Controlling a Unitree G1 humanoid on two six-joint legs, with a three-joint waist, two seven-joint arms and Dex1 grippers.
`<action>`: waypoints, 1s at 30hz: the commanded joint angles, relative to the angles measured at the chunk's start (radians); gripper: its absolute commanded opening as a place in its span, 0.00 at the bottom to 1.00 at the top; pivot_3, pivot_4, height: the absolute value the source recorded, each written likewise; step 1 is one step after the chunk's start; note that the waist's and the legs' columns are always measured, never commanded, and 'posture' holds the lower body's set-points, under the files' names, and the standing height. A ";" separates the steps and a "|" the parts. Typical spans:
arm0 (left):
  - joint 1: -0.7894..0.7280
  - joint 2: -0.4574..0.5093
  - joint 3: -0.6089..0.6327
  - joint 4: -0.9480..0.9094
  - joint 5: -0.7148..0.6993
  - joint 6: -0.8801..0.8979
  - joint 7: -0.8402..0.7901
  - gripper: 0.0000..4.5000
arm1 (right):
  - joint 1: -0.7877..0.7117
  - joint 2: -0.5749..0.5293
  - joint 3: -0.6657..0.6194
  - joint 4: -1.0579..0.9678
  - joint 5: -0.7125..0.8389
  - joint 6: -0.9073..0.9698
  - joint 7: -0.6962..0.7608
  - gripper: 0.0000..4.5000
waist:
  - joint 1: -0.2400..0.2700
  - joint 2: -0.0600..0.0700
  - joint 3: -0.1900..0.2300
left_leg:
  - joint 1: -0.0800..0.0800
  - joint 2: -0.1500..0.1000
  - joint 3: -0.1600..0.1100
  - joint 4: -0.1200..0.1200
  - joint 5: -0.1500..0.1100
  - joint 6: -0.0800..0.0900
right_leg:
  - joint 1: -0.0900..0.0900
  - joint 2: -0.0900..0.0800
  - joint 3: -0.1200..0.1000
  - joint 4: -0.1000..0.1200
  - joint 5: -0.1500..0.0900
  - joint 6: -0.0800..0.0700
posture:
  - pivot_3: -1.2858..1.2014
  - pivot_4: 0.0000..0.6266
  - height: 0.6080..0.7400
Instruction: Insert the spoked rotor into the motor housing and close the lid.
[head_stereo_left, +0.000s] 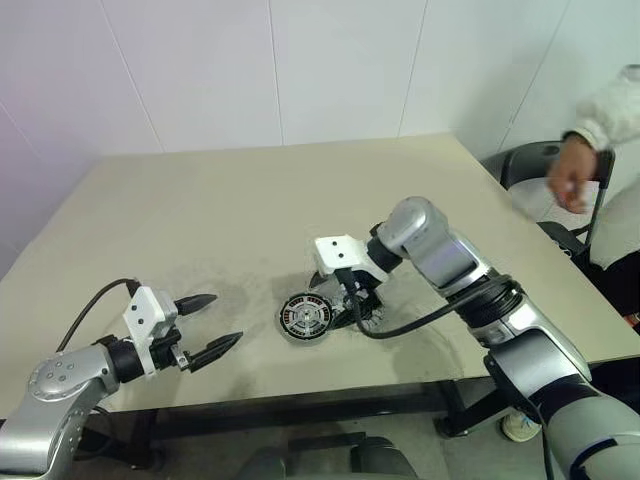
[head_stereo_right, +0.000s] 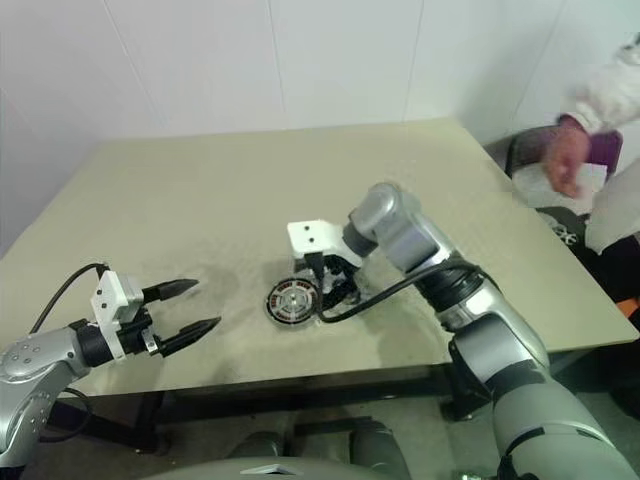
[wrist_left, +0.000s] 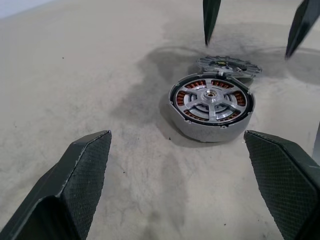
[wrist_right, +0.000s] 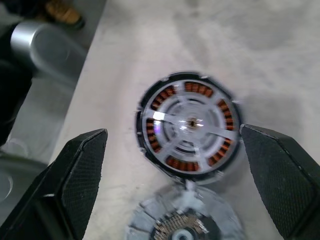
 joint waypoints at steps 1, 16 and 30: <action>-0.017 0.013 0.020 -0.003 -0.018 0.002 -0.009 1.00 | 0.035 -0.018 -0.088 -0.001 0.074 -0.037 -0.033 0.99 | 0.000 -0.001 0.000 | 0.000 0.000 0.000 0.000 0.000 0.000 | 0.000 0.000 0.000 0.000 0.000 0.000 | 0.52 0.00 1.00; -0.037 0.023 0.029 0.016 -0.025 0.018 -0.024 1.00 | 0.149 -0.090 -0.147 -0.024 0.175 -0.039 -0.063 0.99 | 0.001 -0.001 0.000 | 0.000 0.000 0.000 0.000 0.000 0.000 | 0.001 0.000 0.000 -0.001 -0.001 0.001 | 0.52 0.00 1.00; -0.034 0.025 0.041 0.012 -0.021 0.016 -0.016 1.00 | 0.172 -0.146 -0.154 -0.033 0.205 -0.008 -0.095 0.99 | 0.002 -0.001 0.000 | -0.001 0.000 0.000 0.000 0.000 0.000 | 0.001 -0.001 0.000 -0.002 -0.003 0.004 | 0.52 0.00 1.00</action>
